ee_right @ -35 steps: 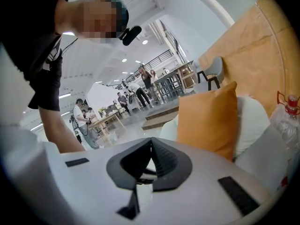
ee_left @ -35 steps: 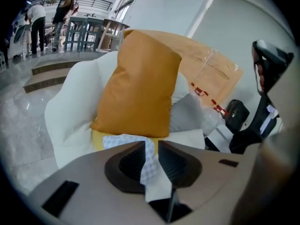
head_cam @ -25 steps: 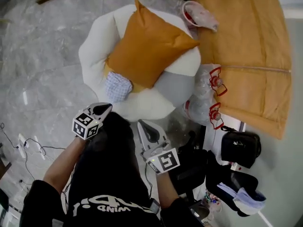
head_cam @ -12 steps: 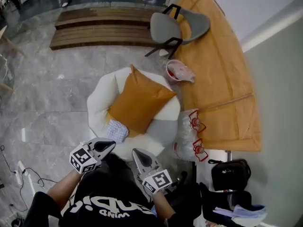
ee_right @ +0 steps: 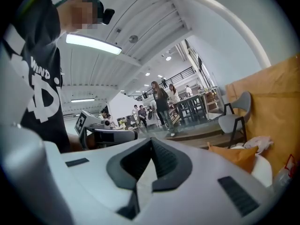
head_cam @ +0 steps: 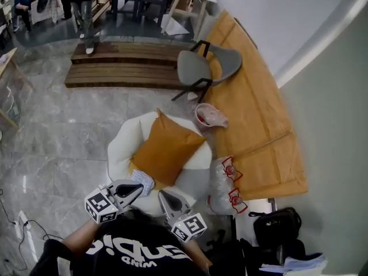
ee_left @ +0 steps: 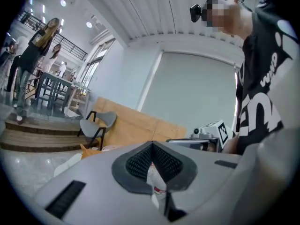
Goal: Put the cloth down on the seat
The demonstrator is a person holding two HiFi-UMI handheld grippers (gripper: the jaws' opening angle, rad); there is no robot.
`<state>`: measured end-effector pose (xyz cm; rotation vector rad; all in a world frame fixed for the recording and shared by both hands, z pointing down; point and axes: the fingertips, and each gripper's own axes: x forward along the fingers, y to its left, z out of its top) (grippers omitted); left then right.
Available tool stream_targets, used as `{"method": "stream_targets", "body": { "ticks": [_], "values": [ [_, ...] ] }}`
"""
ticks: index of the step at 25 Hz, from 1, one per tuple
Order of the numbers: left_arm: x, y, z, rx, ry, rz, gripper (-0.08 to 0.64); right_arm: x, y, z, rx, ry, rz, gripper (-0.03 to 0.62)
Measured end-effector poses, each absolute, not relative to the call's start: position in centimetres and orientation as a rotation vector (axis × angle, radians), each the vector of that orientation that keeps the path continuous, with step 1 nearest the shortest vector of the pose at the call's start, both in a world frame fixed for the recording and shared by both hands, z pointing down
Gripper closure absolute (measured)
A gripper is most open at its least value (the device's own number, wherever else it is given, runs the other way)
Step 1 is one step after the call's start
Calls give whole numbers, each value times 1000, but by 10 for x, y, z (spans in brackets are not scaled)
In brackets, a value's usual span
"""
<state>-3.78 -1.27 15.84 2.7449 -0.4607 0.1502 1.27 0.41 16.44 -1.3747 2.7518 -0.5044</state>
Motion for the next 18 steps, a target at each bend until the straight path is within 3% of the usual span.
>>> {"method": "stream_targets", "body": {
  "ticks": [18],
  "values": [
    [-42, -18, 114, 2794, -542, 45, 554, 5, -11, 140, -1324, 2773, -425, 574]
  ]
}}
